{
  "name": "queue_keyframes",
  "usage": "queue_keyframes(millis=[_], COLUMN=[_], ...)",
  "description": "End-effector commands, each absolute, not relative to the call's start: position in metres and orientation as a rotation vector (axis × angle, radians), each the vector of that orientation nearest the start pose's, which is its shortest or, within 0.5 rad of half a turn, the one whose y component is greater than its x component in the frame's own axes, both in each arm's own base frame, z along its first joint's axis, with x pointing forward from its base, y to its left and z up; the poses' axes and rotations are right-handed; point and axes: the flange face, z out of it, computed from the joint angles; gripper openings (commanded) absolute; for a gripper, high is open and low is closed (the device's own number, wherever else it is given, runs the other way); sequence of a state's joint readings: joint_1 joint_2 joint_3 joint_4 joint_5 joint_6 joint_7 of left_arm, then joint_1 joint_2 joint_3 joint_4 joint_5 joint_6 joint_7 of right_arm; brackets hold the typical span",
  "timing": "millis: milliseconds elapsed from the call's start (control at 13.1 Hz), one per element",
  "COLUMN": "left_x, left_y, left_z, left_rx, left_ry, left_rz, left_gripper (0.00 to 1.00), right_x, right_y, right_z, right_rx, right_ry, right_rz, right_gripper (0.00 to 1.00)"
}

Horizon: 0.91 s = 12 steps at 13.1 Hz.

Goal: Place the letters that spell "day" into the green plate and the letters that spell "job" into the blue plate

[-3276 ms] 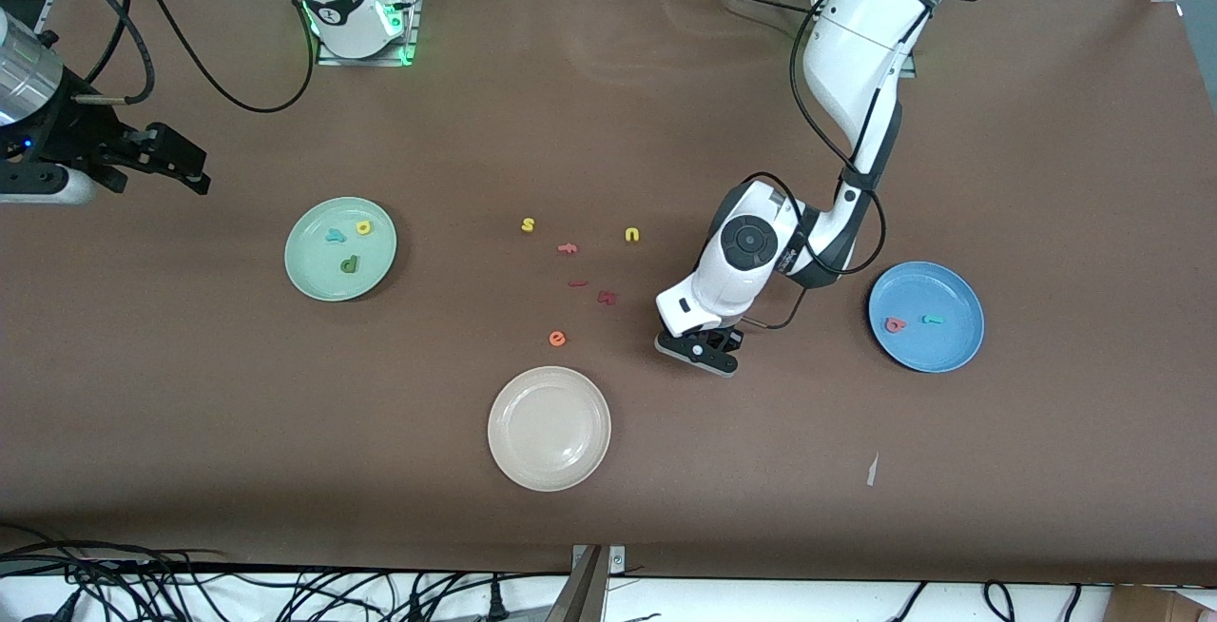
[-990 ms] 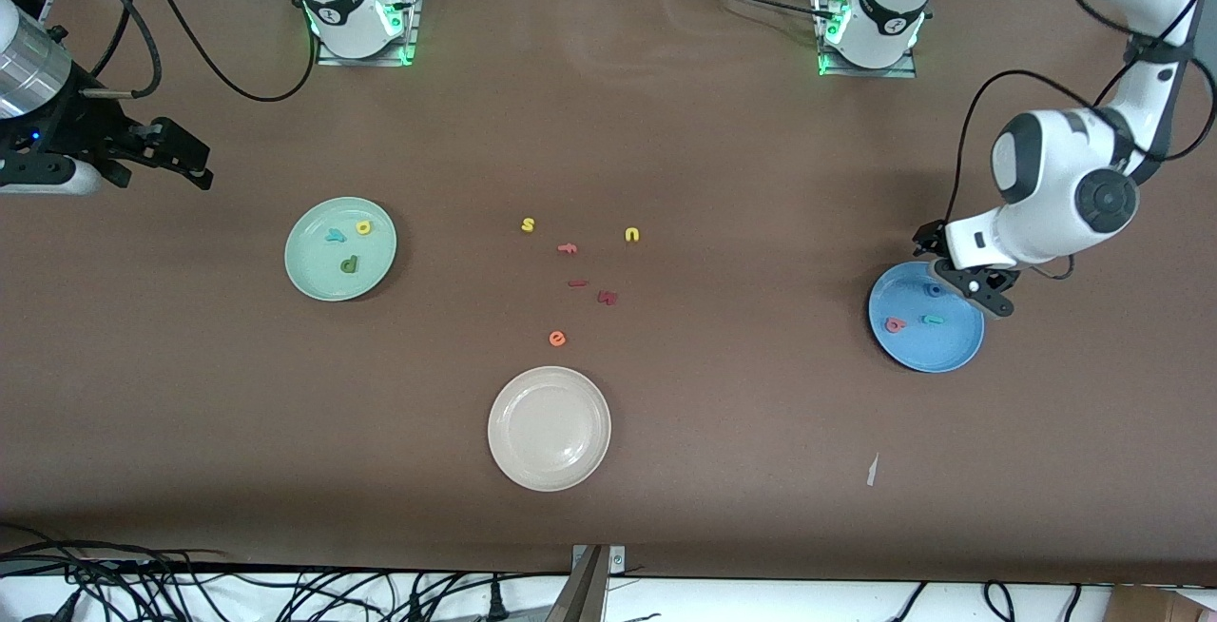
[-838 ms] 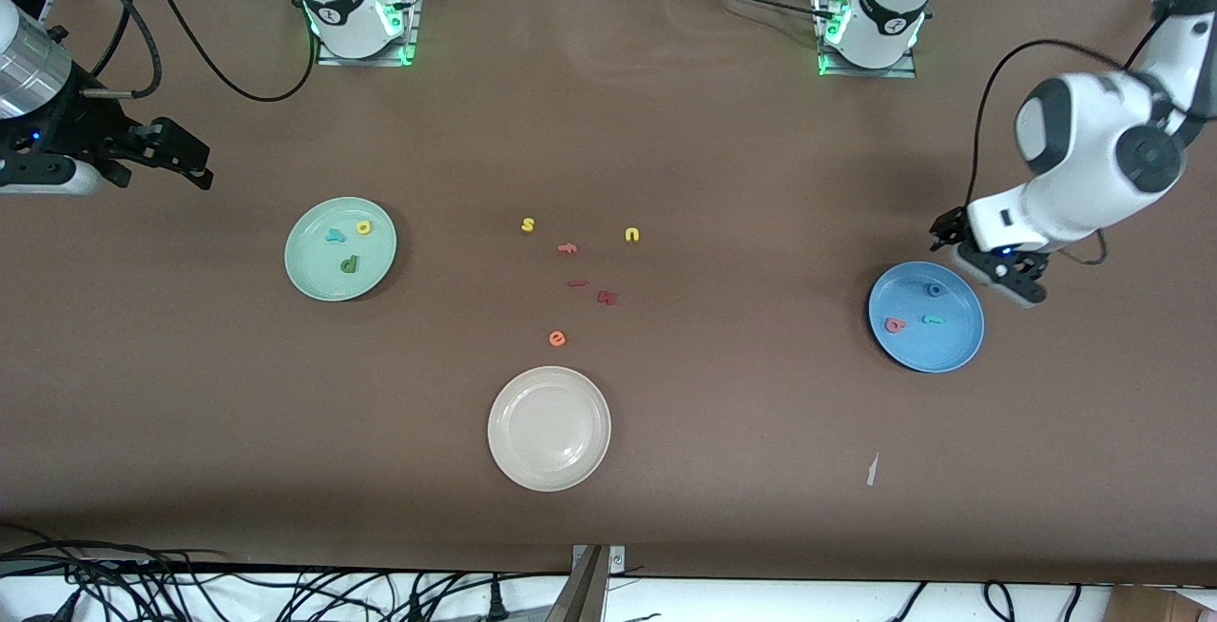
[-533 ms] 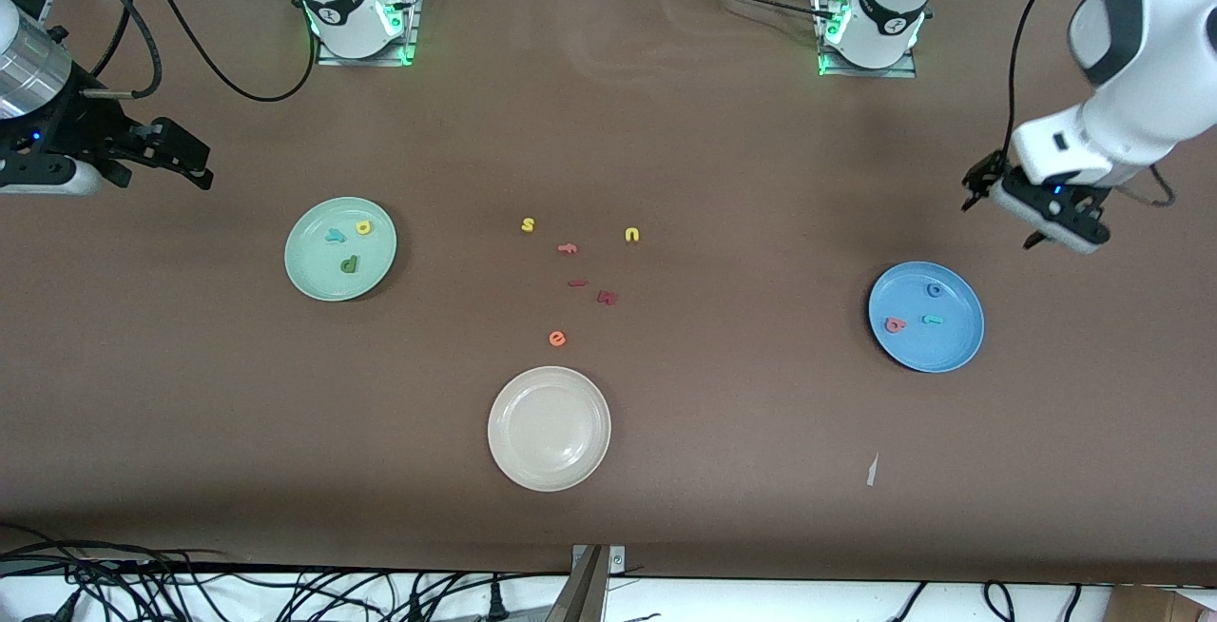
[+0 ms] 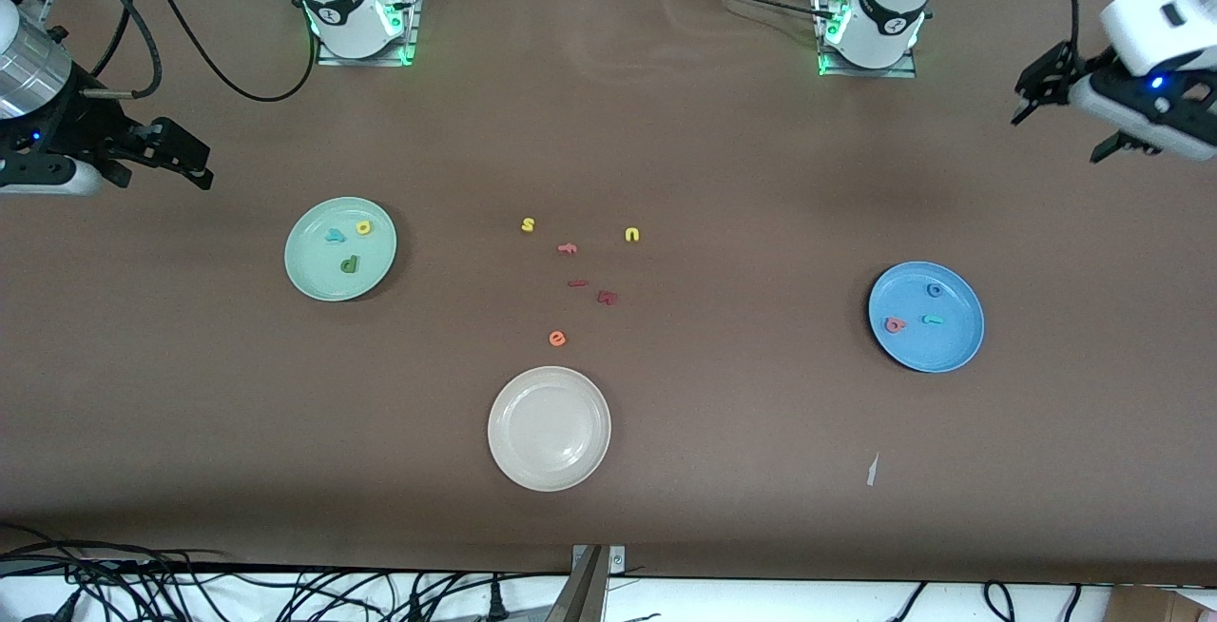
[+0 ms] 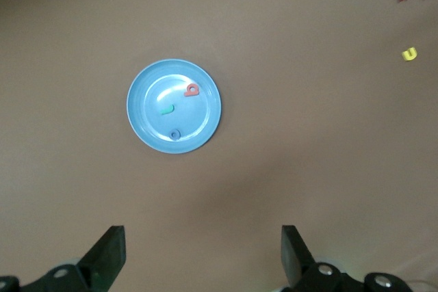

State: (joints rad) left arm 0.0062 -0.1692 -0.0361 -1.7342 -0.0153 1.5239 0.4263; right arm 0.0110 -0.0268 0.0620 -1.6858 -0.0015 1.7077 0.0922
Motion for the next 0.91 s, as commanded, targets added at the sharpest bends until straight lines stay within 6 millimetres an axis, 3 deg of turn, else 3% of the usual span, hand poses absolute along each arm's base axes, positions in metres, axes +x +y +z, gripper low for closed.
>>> queue_keyframes(millis=[0, 76, 305, 533, 762, 838], left_x=[0.51, 0.519, 0.53, 0.549, 0.553, 0.553], left_y=[-0.056, -0.066, -0.072, -0.056, -0.029, -0.029], left_z=[0.651, 0.658, 0.655, 0.656, 0.651, 0.652], left_rx=[-3.086, -3.062, -3.063, -3.072, -3.127, -3.133], left_ry=[0.455, 0.319, 0.293, 0.356, 0.289, 0.288], left_rz=[0.15, 0.121, 0.135, 0.123, 0.13, 0.13], left_gripper=[1.0, 1.0, 1.0, 1.0, 1.0, 1.0], right_x=[0.547, 0.547, 0.547, 0.547, 0.547, 0.548], right_y=[0.037, 0.037, 0.037, 0.037, 0.037, 0.037], right_z=[0.601, 0.601, 0.601, 0.601, 0.601, 0.601], right_rx=[-3.145, -3.145, -3.145, -3.145, -3.145, -3.145], right_ry=[0.006, 0.006, 0.006, 0.006, 0.004, 0.006], right_rz=[-0.08, -0.08, -0.08, -0.08, -0.08, -0.083], right_gripper=[1.0, 1.0, 1.0, 1.0, 1.0, 1.0])
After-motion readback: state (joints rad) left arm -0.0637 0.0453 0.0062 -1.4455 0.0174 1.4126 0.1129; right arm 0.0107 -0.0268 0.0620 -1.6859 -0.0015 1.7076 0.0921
